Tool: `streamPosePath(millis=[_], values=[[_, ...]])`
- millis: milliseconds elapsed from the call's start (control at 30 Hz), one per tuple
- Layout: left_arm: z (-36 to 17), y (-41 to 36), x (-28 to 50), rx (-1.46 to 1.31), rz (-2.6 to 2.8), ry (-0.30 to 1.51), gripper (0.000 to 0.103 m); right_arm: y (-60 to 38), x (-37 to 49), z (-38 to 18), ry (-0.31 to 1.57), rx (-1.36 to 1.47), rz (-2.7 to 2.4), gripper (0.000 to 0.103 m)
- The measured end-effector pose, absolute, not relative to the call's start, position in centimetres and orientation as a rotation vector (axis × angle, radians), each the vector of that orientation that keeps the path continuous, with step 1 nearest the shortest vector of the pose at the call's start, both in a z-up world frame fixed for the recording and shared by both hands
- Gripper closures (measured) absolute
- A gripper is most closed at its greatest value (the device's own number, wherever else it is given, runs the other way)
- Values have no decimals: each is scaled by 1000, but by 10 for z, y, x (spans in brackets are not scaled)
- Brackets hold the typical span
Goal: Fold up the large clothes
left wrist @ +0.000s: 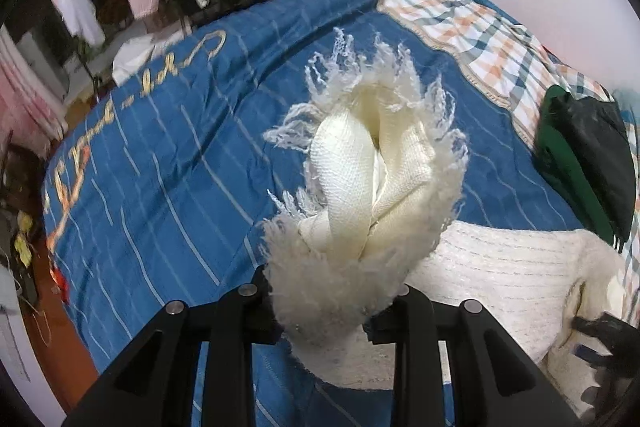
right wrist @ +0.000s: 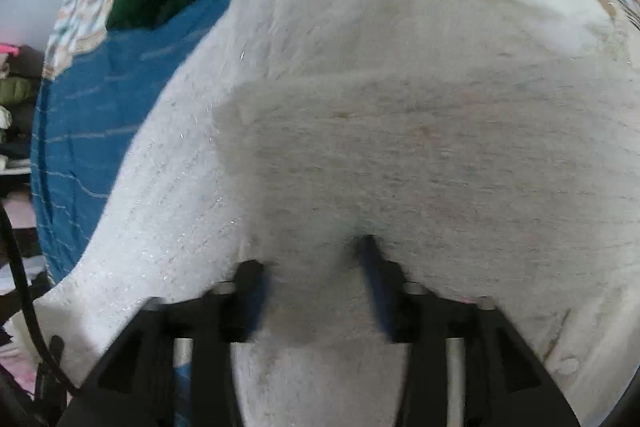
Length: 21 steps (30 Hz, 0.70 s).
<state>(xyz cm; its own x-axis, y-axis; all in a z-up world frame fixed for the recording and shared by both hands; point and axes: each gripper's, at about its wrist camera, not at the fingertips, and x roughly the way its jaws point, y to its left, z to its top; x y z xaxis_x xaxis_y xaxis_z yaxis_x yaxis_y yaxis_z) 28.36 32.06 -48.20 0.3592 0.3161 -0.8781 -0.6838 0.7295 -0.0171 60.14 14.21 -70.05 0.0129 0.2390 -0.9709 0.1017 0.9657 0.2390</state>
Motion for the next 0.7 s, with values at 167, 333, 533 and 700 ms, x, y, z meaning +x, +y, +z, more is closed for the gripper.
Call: streamPosePath(millis=[167, 333, 533, 700], values=[[-447, 265, 301, -230, 645, 962, 81, 131, 572, -663, 1436, -44, -30, 12], [-409, 177, 321, -79, 571, 895, 82, 82, 556, -670, 1474, -54, -67, 12], [-386, 54, 350, 18, 444, 874, 82, 7, 558, -660, 1462, 11, -47, 12], [-390, -55, 381, 1, 306, 896, 83, -100, 567, -643, 1468, 98, -56, 12]])
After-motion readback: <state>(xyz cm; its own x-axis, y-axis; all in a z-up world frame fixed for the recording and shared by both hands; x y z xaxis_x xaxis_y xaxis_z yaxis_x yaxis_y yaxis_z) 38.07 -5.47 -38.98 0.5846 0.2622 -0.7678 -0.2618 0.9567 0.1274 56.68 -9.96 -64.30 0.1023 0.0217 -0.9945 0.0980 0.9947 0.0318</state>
